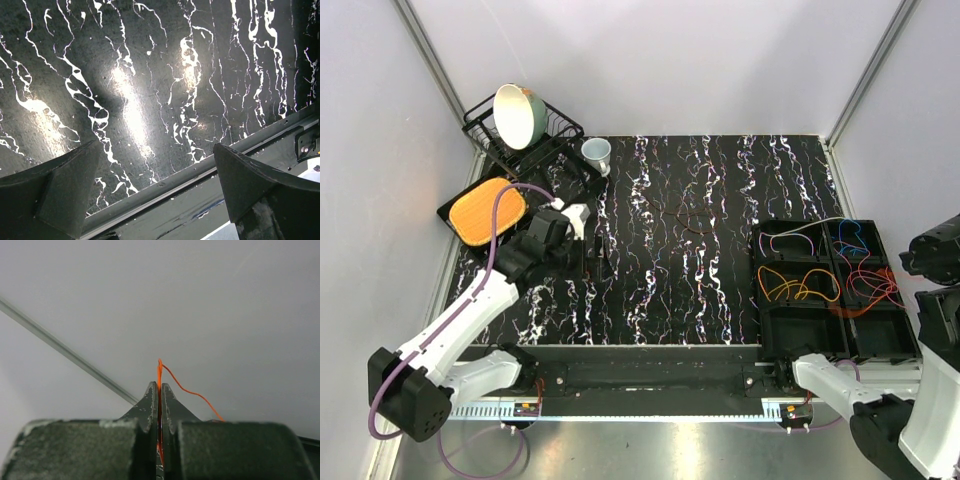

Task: Untangle the cables

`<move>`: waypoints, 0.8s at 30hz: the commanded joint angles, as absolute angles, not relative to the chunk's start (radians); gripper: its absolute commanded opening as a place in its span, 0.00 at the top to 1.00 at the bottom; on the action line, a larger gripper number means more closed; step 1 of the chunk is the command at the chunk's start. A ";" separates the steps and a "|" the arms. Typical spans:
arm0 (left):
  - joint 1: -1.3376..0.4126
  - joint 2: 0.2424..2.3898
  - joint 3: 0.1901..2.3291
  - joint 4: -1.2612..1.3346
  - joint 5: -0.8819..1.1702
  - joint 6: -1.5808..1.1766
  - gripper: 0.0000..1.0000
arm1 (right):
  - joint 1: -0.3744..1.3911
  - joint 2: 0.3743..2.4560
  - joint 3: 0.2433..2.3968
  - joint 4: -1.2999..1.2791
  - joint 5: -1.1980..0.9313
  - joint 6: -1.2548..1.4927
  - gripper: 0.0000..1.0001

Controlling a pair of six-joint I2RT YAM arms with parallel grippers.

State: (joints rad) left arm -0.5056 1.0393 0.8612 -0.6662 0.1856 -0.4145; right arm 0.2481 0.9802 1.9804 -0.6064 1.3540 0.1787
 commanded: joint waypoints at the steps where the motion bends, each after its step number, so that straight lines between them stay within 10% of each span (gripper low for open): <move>1: -0.522 1.005 0.854 -0.612 0.169 -0.400 0.01 | 0.249 0.985 1.950 -0.565 1.396 0.137 1.00; 24: -0.653 0.976 0.857 -0.640 0.045 -0.414 0.01 | 0.250 0.916 1.761 -0.414 1.537 -0.032 1.00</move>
State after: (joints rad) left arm -0.6407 0.9901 0.8566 -0.6586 0.0910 -0.4160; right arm 0.2481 0.9195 1.7416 -0.4816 1.4578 0.0296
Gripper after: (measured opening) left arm 0.987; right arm 0.018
